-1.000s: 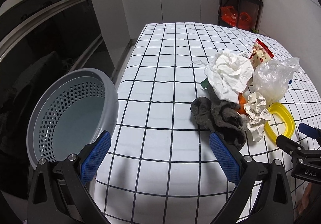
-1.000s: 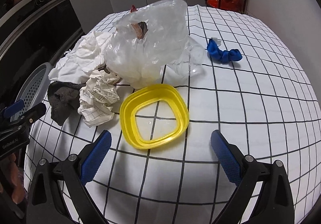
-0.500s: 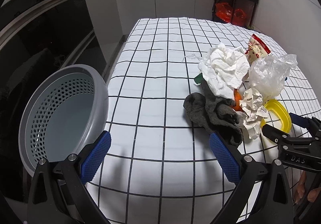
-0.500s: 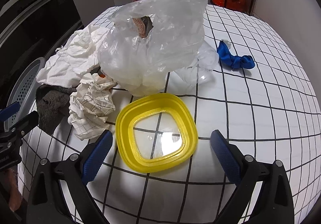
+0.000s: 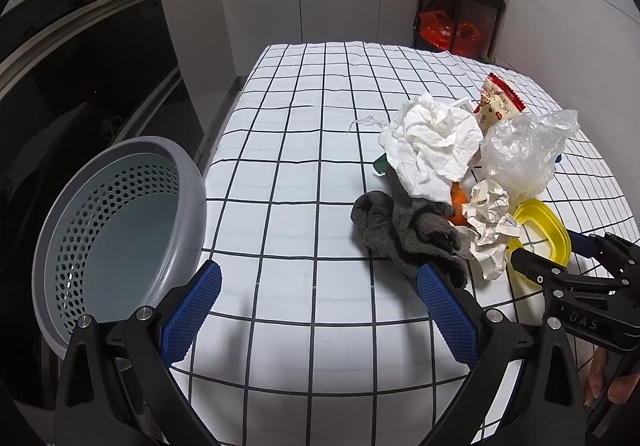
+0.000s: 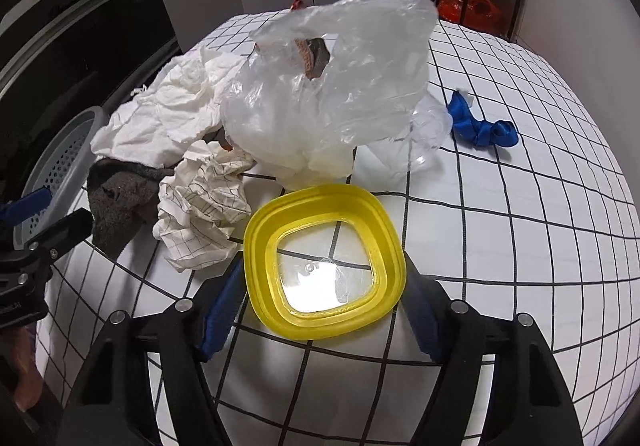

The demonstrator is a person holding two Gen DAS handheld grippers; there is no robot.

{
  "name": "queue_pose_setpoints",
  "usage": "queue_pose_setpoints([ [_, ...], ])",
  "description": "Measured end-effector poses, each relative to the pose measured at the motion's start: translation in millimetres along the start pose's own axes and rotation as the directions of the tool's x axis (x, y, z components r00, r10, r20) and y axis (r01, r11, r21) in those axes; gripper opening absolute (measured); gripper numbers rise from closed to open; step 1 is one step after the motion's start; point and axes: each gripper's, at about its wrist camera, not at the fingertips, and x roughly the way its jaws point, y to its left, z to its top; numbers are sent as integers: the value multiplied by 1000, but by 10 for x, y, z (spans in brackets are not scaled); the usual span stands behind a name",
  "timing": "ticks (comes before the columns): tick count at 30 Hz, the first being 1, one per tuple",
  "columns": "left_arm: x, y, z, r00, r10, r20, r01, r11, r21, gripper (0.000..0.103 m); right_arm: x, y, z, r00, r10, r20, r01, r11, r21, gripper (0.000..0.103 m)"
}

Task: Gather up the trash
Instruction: 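Reach the left tool to the dark grey cloth while the right tool grasps the yellow lid, then carry the grey cloth and yellow lid over the wastebasket with both tools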

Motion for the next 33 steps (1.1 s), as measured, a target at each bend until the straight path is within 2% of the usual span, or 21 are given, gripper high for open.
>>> queue_pose_setpoints([
  [9, -50, -98, 63, 998, -53, 41, 53, 999, 6, 97, -245, -127, -59, 999, 26, 38, -29, 996, 80, 70],
  [16, 104, -209, 122, 997, -79, 27, 78, 997, 5, 96, -247, -79, -105, 999, 37, 39, -40, 996, 85, 70],
  [18, 134, -239, 129, 996, -84, 25, 83, 996, 15, 93, -227, -82, -100, 999, 39, 37, -42, 995, 85, 70],
  [24, 178, -328, 117, 990, -139, -1, 139, 989, 44, 55, -217, -95, -106, 998, 43, 39, -46, 995, 88, 70],
  [26, 195, -330, 103, 986, -163, -16, 164, 986, 44, 35, -223, -100, -112, 998, 43, 42, -46, 995, 88, 70],
  [31, 139, -266, 55, 987, -162, -16, 162, 985, 50, 22, -257, -102, -115, 998, 46, 53, -50, 994, 92, 70],
  [33, 99, -225, 44, 989, -150, -9, 151, 987, 54, 21, -276, -94, -114, 997, 48, 60, -53, 995, 90, 70],
])
